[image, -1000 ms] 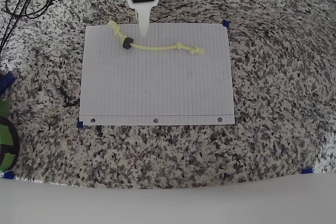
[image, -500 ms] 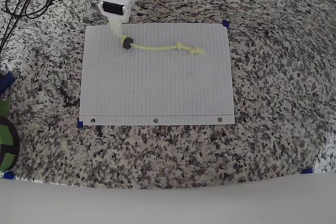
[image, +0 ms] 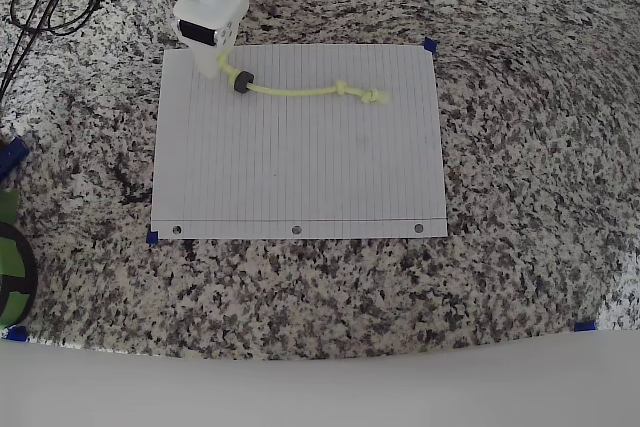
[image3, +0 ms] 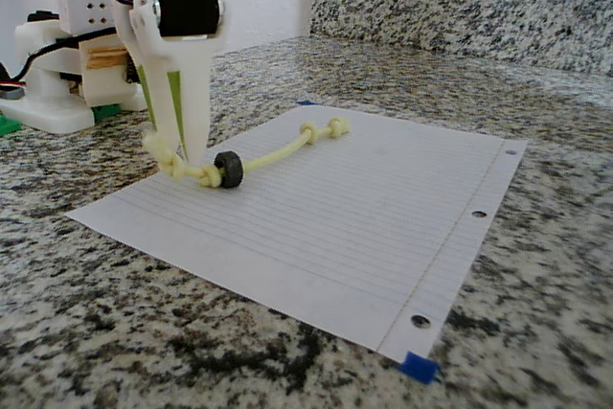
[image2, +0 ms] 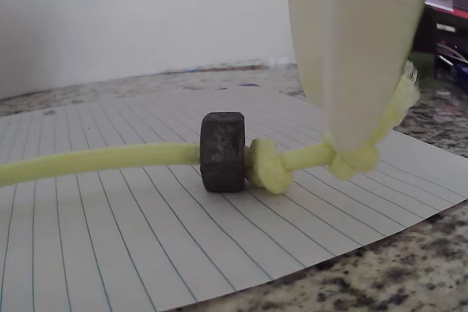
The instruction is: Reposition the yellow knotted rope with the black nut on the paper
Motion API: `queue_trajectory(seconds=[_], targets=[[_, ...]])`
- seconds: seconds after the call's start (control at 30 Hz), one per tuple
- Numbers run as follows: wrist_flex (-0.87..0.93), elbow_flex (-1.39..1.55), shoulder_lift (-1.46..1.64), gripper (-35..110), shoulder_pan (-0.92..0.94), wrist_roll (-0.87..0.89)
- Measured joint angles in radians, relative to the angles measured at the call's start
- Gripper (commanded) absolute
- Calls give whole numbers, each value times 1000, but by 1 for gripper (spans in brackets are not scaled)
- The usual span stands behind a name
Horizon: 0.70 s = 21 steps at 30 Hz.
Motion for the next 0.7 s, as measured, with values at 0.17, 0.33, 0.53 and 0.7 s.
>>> queue_trajectory(seconds=[0.17,0.33,0.53,0.7], targets=[[-21,-3,-29,41,-6,0],[-51,-3,-61,40,-9,0],[-78,-3,-81,31,-9,0],[-78,-3,-81,28,-9,0]])
